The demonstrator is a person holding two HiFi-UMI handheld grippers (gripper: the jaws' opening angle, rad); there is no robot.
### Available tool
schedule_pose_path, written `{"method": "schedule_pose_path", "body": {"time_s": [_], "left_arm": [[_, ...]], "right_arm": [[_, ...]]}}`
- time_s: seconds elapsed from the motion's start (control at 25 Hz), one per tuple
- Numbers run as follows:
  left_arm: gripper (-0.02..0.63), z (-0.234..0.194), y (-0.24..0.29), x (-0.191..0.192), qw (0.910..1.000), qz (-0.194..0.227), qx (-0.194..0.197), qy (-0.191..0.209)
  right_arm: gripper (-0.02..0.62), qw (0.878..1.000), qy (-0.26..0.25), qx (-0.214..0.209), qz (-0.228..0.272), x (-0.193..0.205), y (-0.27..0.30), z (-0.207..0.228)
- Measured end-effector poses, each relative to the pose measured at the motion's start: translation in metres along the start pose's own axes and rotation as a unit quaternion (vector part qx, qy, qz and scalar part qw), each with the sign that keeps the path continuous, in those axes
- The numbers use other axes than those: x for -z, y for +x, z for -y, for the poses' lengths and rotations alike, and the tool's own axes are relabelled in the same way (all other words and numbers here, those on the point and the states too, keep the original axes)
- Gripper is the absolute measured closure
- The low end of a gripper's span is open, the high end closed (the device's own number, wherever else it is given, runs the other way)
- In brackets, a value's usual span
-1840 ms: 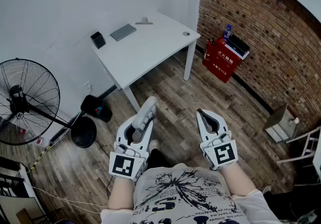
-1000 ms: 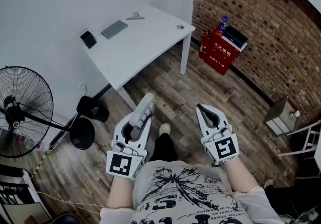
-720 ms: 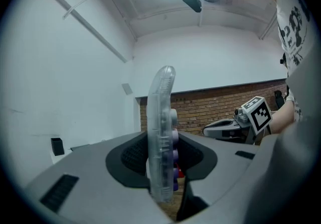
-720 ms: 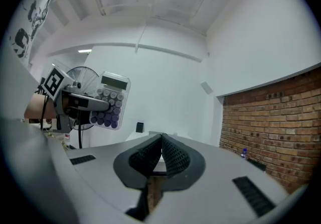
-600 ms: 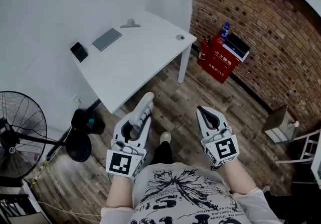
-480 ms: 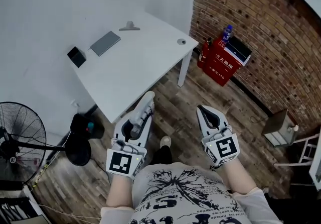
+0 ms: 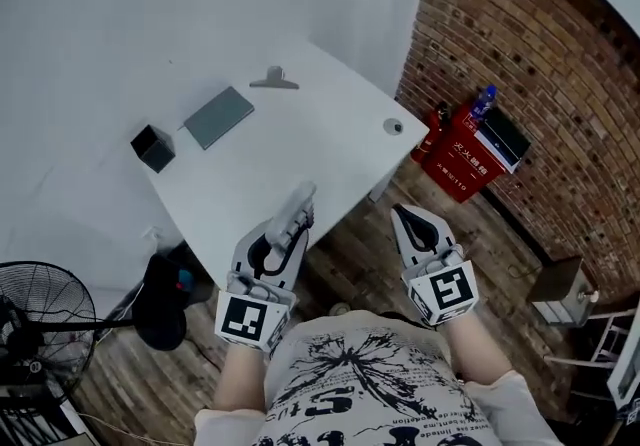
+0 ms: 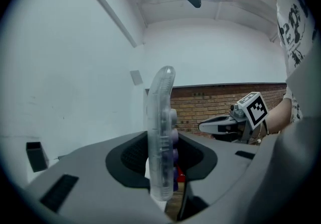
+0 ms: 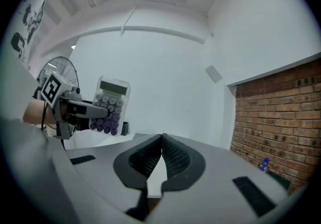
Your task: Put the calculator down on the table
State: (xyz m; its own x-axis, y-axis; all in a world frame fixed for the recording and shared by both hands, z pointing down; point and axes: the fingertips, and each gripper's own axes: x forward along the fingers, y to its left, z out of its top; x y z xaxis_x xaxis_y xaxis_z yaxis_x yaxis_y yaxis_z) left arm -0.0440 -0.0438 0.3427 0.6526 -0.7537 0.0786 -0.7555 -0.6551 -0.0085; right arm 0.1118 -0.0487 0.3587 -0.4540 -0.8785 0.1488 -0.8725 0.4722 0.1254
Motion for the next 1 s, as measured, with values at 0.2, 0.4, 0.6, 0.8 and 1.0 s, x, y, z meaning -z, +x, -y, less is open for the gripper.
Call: {"method": "schedule_pose_path", "body": {"time_s": [0.2, 0.4, 0.6, 0.8, 1.0], "left_arm": [[0.465, -0.036, 0.030, 0.013, 0.9994, -0.019, -0.026, -0.015], [0.465, -0.069, 0.057, 0.024, 0.9966, -0.026, -0.073, -0.027], [0.465, -0.103, 0.091, 0.034, 0.9902, -0.047, -0.124, -0.046], [0.465, -0.137, 0.128, 0.047, 0.9792, -0.064, -0.178, -0.073], [0.465, -0.164, 0.159, 0.077, 0.9651, -0.085, -0.224, -0.107]], "right_arm": [[0.580, 0.999, 0.004, -0.033, -0.003, 0.003, 0.062, 0.019], [0.580, 0.996, 0.004, -0.092, 0.003, 0.005, 0.129, 0.032], [0.580, 0.987, -0.001, -0.160, 0.012, -0.004, 0.204, 0.046], [0.580, 0.975, -0.002, -0.221, 0.020, -0.011, 0.275, 0.064], [0.580, 0.962, 0.008, -0.272, 0.007, 0.003, 0.335, 0.074]]}}
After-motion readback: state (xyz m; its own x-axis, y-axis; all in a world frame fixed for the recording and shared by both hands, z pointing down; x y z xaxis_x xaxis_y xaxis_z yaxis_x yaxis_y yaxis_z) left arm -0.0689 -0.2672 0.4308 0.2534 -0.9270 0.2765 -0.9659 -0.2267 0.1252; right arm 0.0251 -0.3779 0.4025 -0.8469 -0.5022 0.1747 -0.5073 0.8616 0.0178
